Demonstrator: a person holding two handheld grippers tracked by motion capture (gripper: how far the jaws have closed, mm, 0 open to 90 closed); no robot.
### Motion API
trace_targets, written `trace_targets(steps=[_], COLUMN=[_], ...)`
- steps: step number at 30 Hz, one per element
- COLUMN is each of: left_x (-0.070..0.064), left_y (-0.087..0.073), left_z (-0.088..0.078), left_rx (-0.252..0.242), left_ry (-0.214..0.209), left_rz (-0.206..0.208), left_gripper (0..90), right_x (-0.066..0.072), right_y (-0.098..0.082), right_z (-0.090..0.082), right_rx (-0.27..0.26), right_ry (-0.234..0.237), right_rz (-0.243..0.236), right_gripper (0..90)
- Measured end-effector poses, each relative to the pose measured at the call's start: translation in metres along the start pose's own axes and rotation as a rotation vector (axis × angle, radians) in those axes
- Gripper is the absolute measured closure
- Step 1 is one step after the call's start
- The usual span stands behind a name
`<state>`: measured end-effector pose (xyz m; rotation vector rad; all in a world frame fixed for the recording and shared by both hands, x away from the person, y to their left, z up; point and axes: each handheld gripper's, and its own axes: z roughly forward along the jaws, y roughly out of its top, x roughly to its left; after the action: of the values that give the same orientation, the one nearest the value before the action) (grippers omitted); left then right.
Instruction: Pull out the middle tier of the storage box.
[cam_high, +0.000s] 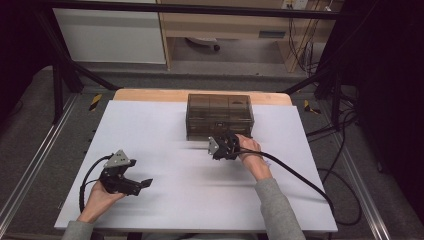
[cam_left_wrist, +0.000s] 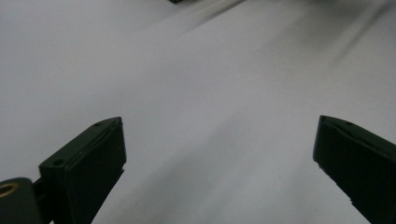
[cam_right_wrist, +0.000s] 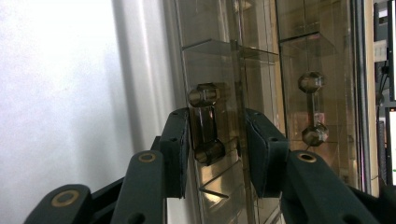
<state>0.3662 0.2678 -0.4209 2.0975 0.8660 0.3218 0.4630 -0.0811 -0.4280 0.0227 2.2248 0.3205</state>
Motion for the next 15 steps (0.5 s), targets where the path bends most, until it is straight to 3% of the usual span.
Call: trace_targets(steps=[15], left_x=[0.0001], left_y=[-0.0001], left_z=[-0.0001], left_rx=[0.001], left_ry=[0.0], left_rz=[0.0], left_gripper=[2.3], right_x=[-0.0004], right_y=[-0.0009], right_z=[-0.0006], right_rx=[-0.011], right_ry=[0.003], right_rz=[-0.032], right_gripper=[64.9])
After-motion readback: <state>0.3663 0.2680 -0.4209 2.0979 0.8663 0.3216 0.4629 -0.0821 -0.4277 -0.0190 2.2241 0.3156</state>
